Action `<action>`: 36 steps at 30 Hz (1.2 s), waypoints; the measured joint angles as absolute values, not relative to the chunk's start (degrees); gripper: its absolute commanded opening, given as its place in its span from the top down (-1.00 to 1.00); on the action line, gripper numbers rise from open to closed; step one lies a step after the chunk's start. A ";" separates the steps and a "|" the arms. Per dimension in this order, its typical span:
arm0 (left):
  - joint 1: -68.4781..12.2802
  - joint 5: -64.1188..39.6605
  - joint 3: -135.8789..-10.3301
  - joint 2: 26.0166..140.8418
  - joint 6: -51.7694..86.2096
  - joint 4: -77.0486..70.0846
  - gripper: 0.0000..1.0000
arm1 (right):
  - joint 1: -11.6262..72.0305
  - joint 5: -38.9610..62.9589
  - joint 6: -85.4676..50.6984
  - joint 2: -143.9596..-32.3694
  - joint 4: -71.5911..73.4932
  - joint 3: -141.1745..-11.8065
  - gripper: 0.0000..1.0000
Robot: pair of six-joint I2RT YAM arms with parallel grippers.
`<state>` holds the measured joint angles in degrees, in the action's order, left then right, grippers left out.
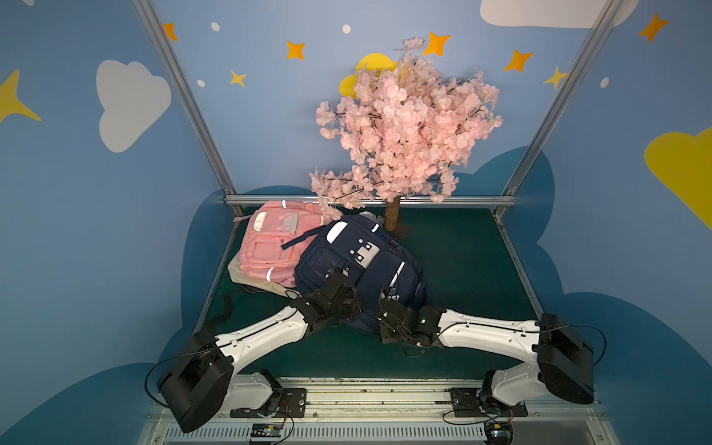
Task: Zip up the backpack
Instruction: Zip the zipper on the backpack.
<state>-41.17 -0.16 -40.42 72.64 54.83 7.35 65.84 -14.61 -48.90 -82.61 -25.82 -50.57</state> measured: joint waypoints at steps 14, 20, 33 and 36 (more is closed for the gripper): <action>-35.16 3.44 -37.58 55.92 48.86 20.18 0.67 | 68.97 -11.49 -41.91 -77.97 -20.82 -50.46 1.00; -33.39 5.65 -33.80 49.74 50.76 23.22 0.07 | 75.05 -11.75 -37.10 -85.71 -19.38 -55.75 1.00; -40.21 3.55 -26.13 37.67 63.42 26.74 -0.19 | 78.70 -12.40 -33.61 -90.52 -18.83 -58.67 1.00; -40.93 3.46 -24.01 38.26 65.23 25.21 -0.03 | 78.70 -12.36 -33.28 -90.52 -18.79 -58.67 1.00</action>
